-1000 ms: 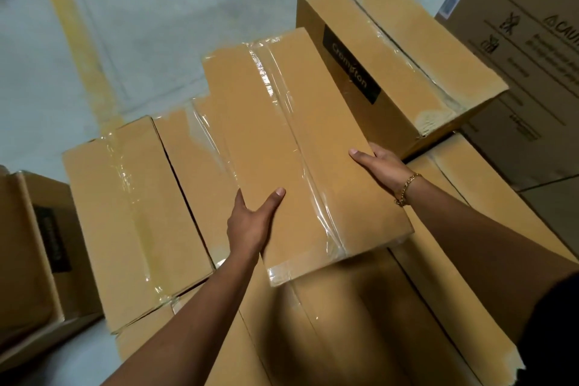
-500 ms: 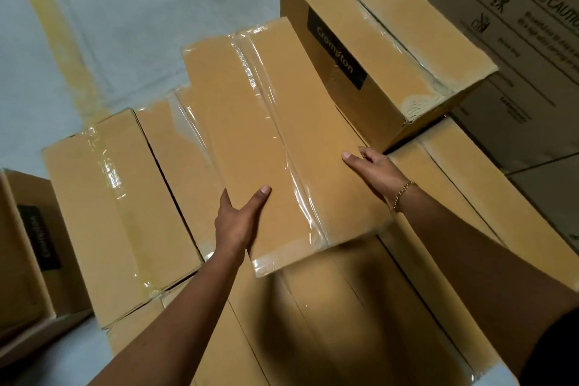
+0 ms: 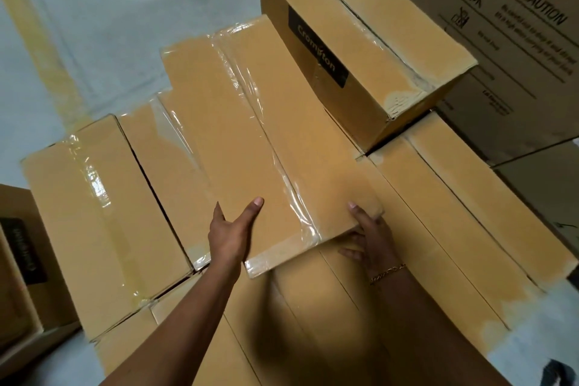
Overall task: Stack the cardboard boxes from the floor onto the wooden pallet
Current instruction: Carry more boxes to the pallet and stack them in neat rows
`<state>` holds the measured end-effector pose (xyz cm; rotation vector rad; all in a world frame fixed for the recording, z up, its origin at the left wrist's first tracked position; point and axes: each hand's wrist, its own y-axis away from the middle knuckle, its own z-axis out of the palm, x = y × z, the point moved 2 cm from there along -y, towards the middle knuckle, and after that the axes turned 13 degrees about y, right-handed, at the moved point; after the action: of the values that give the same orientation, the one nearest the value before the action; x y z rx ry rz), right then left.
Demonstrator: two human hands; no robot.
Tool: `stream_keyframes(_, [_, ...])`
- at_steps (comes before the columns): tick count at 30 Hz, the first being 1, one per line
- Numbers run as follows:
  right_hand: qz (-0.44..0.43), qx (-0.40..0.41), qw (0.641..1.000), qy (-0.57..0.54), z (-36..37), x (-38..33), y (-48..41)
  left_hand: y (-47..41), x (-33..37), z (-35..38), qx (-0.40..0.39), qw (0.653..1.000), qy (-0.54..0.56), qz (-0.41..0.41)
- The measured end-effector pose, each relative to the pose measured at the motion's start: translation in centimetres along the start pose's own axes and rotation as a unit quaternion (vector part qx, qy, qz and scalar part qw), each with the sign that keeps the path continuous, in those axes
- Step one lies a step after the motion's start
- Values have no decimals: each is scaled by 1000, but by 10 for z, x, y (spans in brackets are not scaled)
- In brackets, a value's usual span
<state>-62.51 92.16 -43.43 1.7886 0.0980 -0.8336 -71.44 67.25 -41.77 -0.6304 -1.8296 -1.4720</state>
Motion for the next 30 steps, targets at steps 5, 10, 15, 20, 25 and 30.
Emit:
stream_keyframes(5, [-26,15,1000,0,-27,-32,-10,8,11,41,-13,999,18,26])
stream_keyframes(10, [-52,27,998,35,-61,-75,-30,10,14,91,-19,999,39,28])
stream_keyframes(15, [-37,11,998,55,-77,-85,-50,15,2,111,-14,999,16,26])
stream_keyframes(20, [-37,11,999,35,-76,-77,-59,12,-3,117,-17,1000,-6,23])
stream_keyframes(25, [-38,33,999,8,-63,-68,-58,18,-4,119,-15,1000,1,15])
stream_keyframes(30, [-44,34,998,2,-56,-77,-63,13,5,123,-16,1000,12,19])
